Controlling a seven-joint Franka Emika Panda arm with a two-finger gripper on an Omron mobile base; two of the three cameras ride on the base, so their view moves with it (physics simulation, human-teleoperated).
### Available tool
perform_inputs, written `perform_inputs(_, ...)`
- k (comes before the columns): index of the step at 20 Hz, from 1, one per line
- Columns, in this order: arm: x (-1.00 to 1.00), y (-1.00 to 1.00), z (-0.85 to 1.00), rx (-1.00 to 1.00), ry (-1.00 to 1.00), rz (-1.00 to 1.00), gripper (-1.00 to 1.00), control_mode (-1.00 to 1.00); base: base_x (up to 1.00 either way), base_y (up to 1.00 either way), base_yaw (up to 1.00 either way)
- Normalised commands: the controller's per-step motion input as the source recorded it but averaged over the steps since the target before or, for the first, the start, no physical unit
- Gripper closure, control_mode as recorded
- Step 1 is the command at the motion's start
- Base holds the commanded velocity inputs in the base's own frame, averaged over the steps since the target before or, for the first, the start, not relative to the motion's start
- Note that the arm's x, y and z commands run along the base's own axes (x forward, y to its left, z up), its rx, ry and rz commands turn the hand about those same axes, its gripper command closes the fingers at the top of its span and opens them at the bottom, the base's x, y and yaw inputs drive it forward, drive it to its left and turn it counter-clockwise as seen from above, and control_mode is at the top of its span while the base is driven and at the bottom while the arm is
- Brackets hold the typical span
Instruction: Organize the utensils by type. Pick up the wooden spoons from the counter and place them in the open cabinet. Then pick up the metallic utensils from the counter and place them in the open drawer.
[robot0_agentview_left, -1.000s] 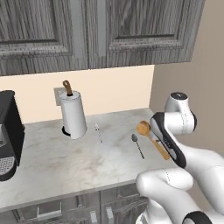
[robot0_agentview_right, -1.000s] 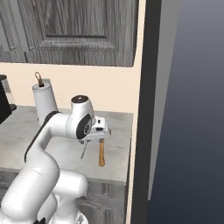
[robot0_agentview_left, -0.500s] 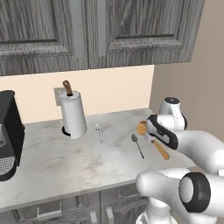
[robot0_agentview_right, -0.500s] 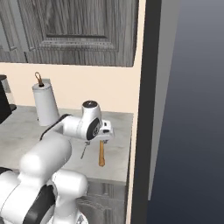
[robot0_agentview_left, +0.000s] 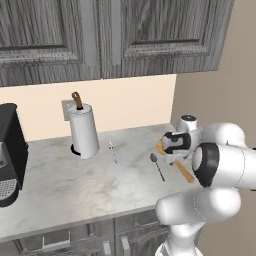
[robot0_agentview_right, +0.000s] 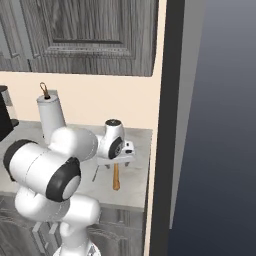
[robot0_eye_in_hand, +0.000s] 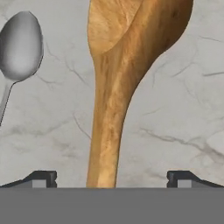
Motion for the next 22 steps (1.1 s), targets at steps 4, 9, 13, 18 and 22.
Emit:
perform_inputs(4, 0.25, 0.0, -0.42, 0.02, 0.07, 0.08, -1.0, -1.0, 0.0, 0.0, 0.0)
perform_inputs(9, 0.1, -0.04, -0.39, 0.02, 0.0, 0.07, -1.0, -1.0, 0.0, 0.0, 0.0)
perform_inputs(13, -0.03, -0.07, -0.4, 0.01, 0.0, 0.05, 1.0, -1.0, 0.0, 0.0, 0.0)
perform_inputs(18, -0.18, -0.17, -0.35, 0.0, 0.02, 0.05, 1.0, -1.0, 0.0, 0.0, 0.0)
perform_inputs(22, -0.14, -0.23, -0.16, 0.0, 0.1, 0.06, 1.0, -1.0, 0.0, 0.0, 0.0)
